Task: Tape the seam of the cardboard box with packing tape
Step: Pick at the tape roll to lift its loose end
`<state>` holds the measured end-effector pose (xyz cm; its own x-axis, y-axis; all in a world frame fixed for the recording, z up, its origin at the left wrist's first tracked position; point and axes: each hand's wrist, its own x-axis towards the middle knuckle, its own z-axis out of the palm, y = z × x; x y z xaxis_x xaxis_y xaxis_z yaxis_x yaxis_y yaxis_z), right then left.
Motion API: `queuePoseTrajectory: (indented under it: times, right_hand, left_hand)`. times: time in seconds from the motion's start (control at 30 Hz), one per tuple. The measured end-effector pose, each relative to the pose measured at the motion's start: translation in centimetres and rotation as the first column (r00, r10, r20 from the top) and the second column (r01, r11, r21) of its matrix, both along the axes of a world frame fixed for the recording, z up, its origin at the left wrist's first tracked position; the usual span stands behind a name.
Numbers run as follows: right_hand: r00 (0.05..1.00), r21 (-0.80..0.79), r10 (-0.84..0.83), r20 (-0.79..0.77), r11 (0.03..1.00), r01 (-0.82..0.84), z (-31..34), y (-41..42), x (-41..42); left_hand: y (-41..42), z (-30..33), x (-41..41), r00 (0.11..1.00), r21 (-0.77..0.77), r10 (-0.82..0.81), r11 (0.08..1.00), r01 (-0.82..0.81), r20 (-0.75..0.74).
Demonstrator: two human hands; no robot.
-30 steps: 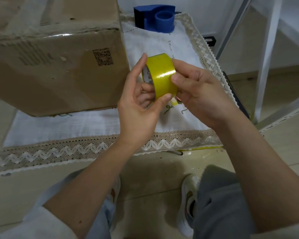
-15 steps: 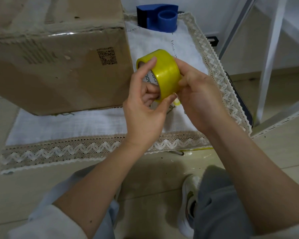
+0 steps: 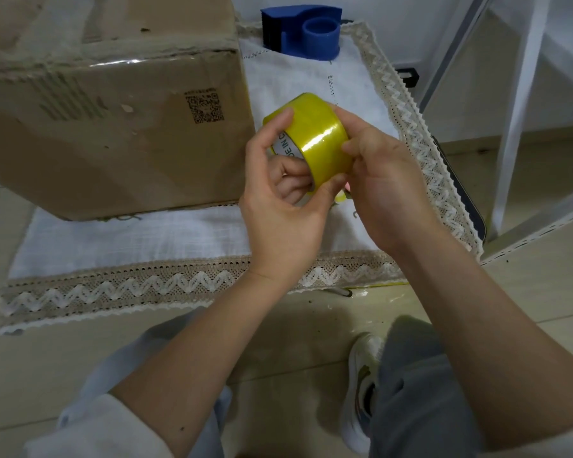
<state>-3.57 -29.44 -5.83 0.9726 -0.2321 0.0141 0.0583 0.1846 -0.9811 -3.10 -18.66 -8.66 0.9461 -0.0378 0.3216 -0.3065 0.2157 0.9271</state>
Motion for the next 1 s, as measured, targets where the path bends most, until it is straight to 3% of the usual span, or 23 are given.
queuePoseTrajectory:
  times: [0.23, 0.4, 0.53, 0.83, 1.0]
  right_hand:
    - [0.997, 0.001, 0.036, 0.068, 0.999, -0.036, 0.1, -0.1, -0.3]
    - [0.997, 0.033, 0.074, 0.013, 0.997, -0.074, 0.4, -0.4, -0.2]
    - [1.0, 0.038, 0.011, -0.008, 0.999, -0.011, 0.5, -0.1, -0.4]
    - [0.983, 0.009, 0.18, 0.047, 0.984, -0.18, 0.8, -0.9, -0.8]
    - [0.994, 0.08, 0.106, 0.028, 0.991, -0.108, 0.6, -0.6, -0.6]
  left_hand:
    - [0.0, 0.1, 0.0, 1.0, -0.024, -0.009, 1.0, 0.008, -0.014]
    - [0.1, 0.2, 0.1, 1.0, 0.003, -0.022, 1.0, 0.022, -0.016]
    - [0.2, 0.2, 0.0, 1.0, 0.051, -0.026, 0.998, 0.027, -0.005]
    - [0.8, 0.1, 0.4, 0.997, 0.001, -0.058, 0.998, 0.058, -0.042]
    - [0.6, 0.2, 0.1, 0.999, 0.046, -0.039, 0.998, 0.039, -0.02]
